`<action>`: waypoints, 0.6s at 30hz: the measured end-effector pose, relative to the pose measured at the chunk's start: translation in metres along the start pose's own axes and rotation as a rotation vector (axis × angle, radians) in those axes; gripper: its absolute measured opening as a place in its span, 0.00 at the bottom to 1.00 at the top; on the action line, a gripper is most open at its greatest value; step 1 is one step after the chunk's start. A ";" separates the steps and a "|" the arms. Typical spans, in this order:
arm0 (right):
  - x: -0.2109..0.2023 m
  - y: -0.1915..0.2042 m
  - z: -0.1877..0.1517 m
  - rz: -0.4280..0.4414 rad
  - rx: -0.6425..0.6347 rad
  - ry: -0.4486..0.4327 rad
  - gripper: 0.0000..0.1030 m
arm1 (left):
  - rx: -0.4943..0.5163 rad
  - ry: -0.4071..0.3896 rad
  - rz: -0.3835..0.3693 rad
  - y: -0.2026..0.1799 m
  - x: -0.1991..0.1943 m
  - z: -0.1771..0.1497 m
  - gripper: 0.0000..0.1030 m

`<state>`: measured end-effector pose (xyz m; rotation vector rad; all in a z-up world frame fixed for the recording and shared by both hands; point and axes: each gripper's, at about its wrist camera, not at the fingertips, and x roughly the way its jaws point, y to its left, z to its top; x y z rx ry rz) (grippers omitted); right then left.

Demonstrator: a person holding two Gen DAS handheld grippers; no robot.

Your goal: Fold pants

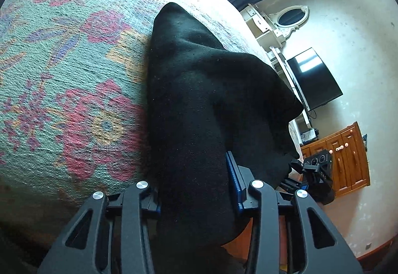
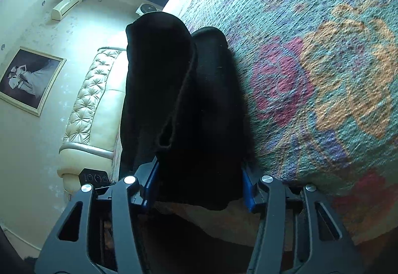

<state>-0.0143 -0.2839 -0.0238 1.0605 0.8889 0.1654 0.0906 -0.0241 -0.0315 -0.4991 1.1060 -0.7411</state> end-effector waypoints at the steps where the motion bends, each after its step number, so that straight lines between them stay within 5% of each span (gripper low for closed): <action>1: 0.001 0.003 -0.001 -0.003 0.001 -0.002 0.50 | -0.001 -0.003 0.004 0.001 0.000 0.000 0.38; 18: 0.035 0.032 0.009 -0.031 -0.021 0.012 0.47 | 0.018 -0.035 0.049 0.008 -0.007 0.001 0.36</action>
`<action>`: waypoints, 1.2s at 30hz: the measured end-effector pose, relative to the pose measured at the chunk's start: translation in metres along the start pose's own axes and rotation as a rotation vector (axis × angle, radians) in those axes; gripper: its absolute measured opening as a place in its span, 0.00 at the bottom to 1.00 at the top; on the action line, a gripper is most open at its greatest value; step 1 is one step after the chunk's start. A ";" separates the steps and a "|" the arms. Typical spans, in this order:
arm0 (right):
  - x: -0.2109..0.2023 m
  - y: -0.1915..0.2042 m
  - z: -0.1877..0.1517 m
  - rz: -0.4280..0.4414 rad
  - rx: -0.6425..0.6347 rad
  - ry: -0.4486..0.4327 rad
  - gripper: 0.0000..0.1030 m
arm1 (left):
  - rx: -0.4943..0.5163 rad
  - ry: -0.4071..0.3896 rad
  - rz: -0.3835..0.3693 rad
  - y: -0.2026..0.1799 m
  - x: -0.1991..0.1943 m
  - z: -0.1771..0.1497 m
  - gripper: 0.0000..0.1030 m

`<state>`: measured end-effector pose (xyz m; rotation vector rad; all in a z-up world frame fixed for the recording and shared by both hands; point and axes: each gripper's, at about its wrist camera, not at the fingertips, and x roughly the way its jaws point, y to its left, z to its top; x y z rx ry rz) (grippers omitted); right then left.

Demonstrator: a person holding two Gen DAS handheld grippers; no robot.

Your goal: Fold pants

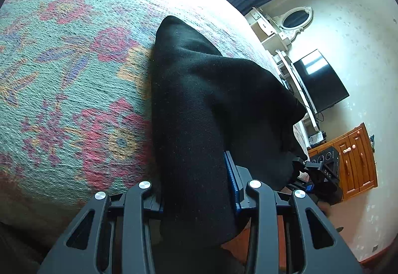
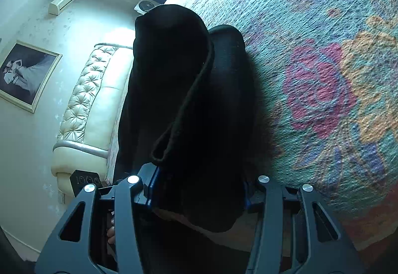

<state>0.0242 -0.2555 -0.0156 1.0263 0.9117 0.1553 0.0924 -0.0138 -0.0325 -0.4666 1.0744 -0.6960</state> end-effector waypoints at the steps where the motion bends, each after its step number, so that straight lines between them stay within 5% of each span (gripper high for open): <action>1: 0.002 0.001 0.001 0.000 -0.001 0.002 0.47 | -0.003 -0.004 0.001 0.001 -0.001 0.000 0.36; 19: 0.055 0.033 0.013 0.016 -0.077 0.111 0.46 | -0.100 -0.087 0.030 0.045 -0.040 -0.002 0.36; 30: 0.031 -0.001 0.011 0.058 -0.058 0.134 0.35 | -0.159 -0.061 -0.189 0.076 -0.063 -0.024 0.42; 36: 0.015 -0.017 0.013 0.108 0.005 0.167 0.48 | -0.187 -0.121 -0.232 0.089 -0.108 -0.027 0.42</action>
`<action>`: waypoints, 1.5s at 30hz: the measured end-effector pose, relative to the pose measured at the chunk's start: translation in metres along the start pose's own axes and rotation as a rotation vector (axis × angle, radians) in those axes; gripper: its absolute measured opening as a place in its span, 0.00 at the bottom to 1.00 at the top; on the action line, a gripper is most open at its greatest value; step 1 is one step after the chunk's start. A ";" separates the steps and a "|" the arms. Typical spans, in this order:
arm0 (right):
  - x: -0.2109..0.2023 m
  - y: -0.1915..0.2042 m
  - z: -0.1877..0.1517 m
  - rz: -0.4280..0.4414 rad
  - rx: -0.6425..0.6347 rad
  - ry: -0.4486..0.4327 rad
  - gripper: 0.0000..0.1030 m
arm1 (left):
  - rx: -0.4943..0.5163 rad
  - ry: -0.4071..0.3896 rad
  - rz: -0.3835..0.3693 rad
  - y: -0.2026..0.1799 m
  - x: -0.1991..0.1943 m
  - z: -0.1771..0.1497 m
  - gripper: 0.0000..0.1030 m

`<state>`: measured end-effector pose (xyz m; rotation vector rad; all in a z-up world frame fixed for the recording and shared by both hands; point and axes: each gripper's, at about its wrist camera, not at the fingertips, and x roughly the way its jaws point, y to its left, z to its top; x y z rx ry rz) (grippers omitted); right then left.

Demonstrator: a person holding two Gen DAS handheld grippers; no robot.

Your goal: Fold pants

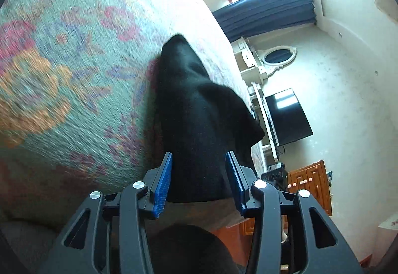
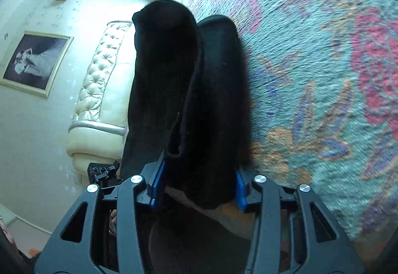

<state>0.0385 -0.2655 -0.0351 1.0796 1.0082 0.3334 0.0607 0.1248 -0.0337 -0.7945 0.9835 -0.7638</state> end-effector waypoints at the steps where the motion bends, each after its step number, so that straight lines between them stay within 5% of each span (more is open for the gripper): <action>1: -0.006 0.001 0.001 -0.014 0.002 -0.012 0.55 | 0.014 -0.023 0.003 -0.002 -0.005 0.003 0.42; 5: -0.030 0.017 0.017 -0.076 -0.059 -0.099 0.74 | 0.039 -0.100 -0.030 -0.010 -0.016 0.026 0.43; 8: -0.030 0.016 0.039 -0.070 -0.053 -0.143 0.78 | 0.034 -0.092 -0.025 -0.005 -0.004 0.045 0.52; 14: 0.008 0.001 0.079 -0.014 0.017 -0.101 0.80 | -0.020 -0.023 0.026 0.013 0.059 0.092 0.53; 19: 0.021 0.005 0.084 -0.022 -0.012 -0.090 0.83 | 0.010 0.068 0.038 0.019 0.098 0.116 0.54; 22: 0.019 0.001 0.084 0.009 -0.007 -0.086 0.83 | 0.040 0.097 0.042 0.016 0.115 0.123 0.68; 24: 0.016 -0.003 0.084 0.024 -0.002 -0.084 0.83 | 0.022 0.103 0.016 0.015 0.124 0.128 0.68; 25: 0.017 -0.002 0.084 0.020 -0.008 -0.084 0.80 | 0.013 0.099 0.008 0.017 0.125 0.129 0.65; 26: 0.017 -0.001 0.083 -0.006 -0.024 -0.085 0.67 | 0.017 0.092 0.022 0.018 0.126 0.131 0.55; 27: 0.020 -0.001 0.081 -0.054 -0.033 -0.077 0.55 | 0.032 0.094 0.071 0.019 0.128 0.130 0.30; 28: 0.022 0.000 0.079 -0.096 -0.033 -0.069 0.39 | 0.044 0.106 0.124 0.023 0.130 0.129 0.25; 29: 0.018 -0.007 0.078 -0.079 -0.012 -0.074 0.34 | 0.039 0.100 0.125 0.026 0.129 0.128 0.24; 35: 0.009 -0.019 0.071 -0.032 0.042 -0.099 0.31 | -0.032 0.035 0.145 0.037 0.113 0.130 0.19; 39: 0.007 -0.012 0.068 -0.055 0.011 -0.069 0.46 | -0.069 0.059 0.083 0.043 0.107 0.134 0.19; 43: -0.008 -0.001 0.075 -0.041 0.008 -0.135 0.79 | -0.015 0.075 0.074 0.033 0.106 0.136 0.23; 45: -0.006 -0.004 0.079 -0.020 0.017 -0.125 0.81 | 0.013 0.082 0.064 0.028 0.111 0.138 0.30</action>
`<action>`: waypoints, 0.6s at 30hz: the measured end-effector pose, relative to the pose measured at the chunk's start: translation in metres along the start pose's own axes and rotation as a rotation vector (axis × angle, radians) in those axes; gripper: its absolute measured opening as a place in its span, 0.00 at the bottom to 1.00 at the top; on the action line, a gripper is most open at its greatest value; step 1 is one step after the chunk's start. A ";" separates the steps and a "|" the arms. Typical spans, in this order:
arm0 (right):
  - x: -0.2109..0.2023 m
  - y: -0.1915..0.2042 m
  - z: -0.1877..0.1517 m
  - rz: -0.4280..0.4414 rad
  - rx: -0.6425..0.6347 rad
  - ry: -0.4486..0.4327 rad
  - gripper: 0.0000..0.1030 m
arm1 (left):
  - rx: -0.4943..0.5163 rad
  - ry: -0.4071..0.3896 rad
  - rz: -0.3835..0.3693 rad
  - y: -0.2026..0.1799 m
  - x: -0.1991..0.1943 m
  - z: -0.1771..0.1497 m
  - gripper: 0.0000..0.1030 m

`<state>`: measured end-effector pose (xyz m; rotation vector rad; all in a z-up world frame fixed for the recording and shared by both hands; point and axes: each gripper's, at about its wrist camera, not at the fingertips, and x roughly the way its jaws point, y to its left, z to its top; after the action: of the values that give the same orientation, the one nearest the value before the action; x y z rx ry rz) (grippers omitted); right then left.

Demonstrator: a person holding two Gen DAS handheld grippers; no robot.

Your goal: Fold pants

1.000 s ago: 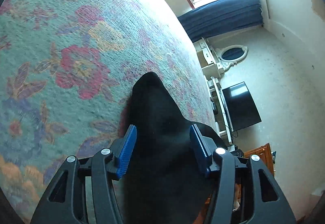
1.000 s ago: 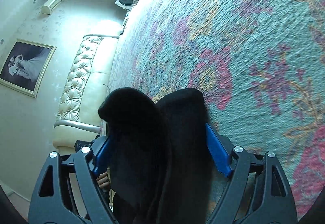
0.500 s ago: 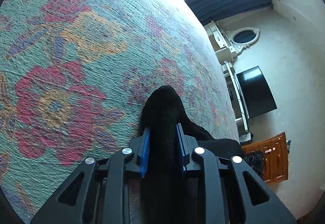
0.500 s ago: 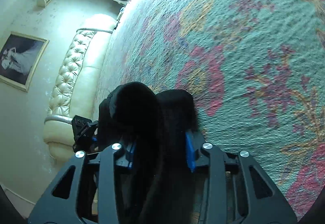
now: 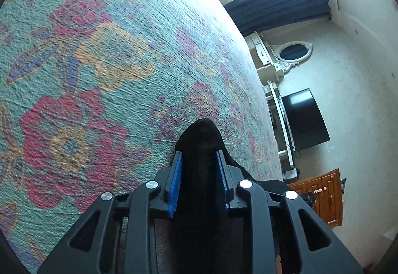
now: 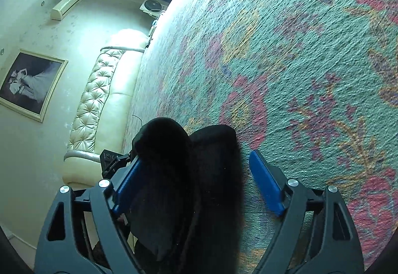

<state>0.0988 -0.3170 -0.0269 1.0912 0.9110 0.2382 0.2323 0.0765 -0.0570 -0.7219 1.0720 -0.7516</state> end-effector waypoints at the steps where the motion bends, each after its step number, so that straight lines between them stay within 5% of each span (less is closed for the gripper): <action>1: 0.003 -0.001 0.002 0.010 0.002 -0.001 0.81 | 0.010 0.001 -0.004 -0.006 0.007 0.001 0.34; 6: 0.023 0.006 0.012 0.044 -0.035 0.002 0.86 | -0.005 0.000 -0.062 -0.014 0.014 0.007 0.57; 9: 0.036 0.013 0.015 0.025 -0.070 0.023 0.87 | 0.055 0.001 -0.021 -0.025 0.021 0.006 0.59; 13: 0.046 0.012 0.010 0.004 -0.053 0.038 0.46 | 0.137 0.010 0.130 -0.030 0.033 -0.001 0.33; 18: 0.040 0.015 0.008 0.007 -0.054 -0.004 0.37 | 0.160 -0.030 0.171 -0.036 0.025 0.004 0.22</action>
<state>0.1335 -0.2917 -0.0341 1.0449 0.8926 0.2653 0.2370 0.0363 -0.0388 -0.4976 1.0195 -0.6691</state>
